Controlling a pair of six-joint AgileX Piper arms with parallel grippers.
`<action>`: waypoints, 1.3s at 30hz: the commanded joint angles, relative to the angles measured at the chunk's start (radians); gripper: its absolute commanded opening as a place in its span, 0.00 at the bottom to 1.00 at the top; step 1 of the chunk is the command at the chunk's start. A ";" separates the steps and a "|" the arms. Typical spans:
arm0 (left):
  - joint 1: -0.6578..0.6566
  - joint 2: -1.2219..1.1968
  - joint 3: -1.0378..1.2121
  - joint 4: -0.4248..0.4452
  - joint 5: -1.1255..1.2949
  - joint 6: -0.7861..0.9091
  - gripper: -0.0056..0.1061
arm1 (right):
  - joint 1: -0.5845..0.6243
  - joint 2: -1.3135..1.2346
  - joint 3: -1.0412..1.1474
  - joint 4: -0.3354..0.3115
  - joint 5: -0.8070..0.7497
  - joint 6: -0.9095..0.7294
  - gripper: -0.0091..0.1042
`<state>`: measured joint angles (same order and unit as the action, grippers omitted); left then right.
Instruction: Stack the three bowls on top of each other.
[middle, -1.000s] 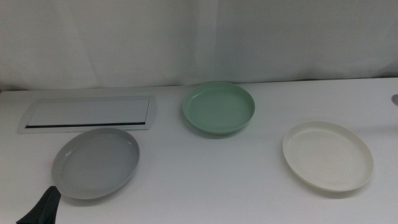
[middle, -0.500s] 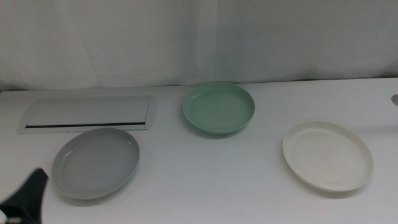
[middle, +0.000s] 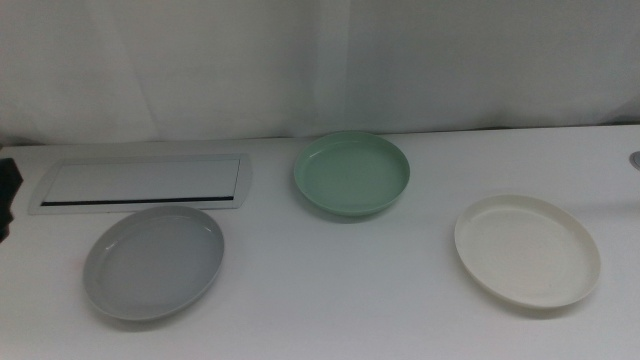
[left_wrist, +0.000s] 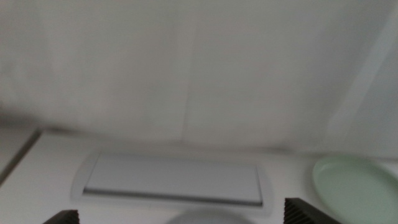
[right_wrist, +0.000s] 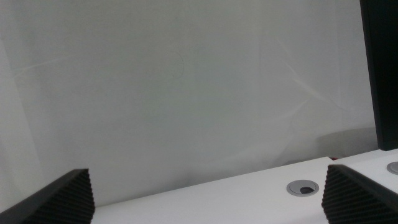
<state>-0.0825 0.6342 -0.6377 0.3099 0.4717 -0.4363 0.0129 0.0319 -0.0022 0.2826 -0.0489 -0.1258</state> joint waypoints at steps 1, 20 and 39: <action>0.003 0.093 -0.071 -0.038 0.096 0.027 0.79 | -0.004 -0.005 0.036 -0.002 -0.012 -0.003 0.99; 0.003 0.787 -0.326 -0.161 0.380 0.261 0.79 | -0.004 -0.005 0.036 0.017 -0.030 -0.003 0.99; 0.173 1.020 -0.326 -0.300 0.159 0.342 0.79 | -0.004 -0.005 0.036 0.027 -0.031 -0.003 0.99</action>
<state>0.0881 1.6469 -0.9569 0.0251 0.6728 -0.1003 0.0129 0.0319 -0.0022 0.3090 -0.0684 -0.1254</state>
